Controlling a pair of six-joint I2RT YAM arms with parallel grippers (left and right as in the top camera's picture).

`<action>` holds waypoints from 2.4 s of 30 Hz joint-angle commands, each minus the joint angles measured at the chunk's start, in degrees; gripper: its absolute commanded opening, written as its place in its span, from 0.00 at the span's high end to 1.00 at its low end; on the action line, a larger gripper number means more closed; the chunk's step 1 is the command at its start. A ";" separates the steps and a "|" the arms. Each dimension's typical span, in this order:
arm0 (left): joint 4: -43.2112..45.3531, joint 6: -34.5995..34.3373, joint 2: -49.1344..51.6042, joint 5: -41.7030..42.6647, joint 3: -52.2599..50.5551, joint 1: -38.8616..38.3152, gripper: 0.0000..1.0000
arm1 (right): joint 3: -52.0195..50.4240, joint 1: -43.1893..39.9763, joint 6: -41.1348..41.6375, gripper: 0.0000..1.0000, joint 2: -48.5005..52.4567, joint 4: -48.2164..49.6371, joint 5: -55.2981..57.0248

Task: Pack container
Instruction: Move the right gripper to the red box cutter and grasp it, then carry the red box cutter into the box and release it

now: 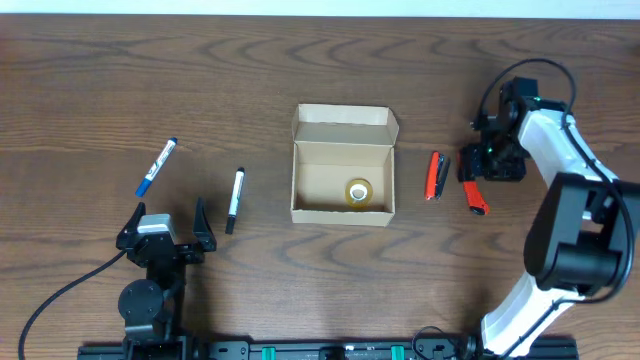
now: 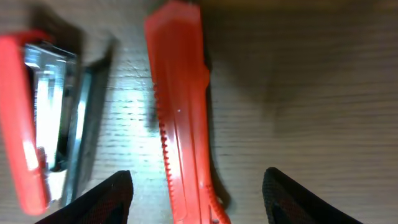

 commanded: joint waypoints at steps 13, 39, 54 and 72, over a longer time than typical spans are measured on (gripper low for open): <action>-2.91 -0.68 -0.28 0.83 -0.57 -0.20 0.05 | 0.39 -0.85 -0.74 0.65 3.98 0.81 -0.57; -1.81 -0.66 -0.28 0.83 -0.57 -0.20 0.05 | 6.62 0.09 0.02 0.99 -4.68 1.01 -12.85; -1.90 -0.66 -0.28 0.85 -0.57 -0.20 0.05 | 17.29 25.75 -36.72 0.99 -18.49 -2.19 -21.81; -1.88 -0.66 -0.28 0.83 -0.57 -0.20 0.05 | 17.27 37.83 -45.00 0.99 -2.23 -5.33 -9.66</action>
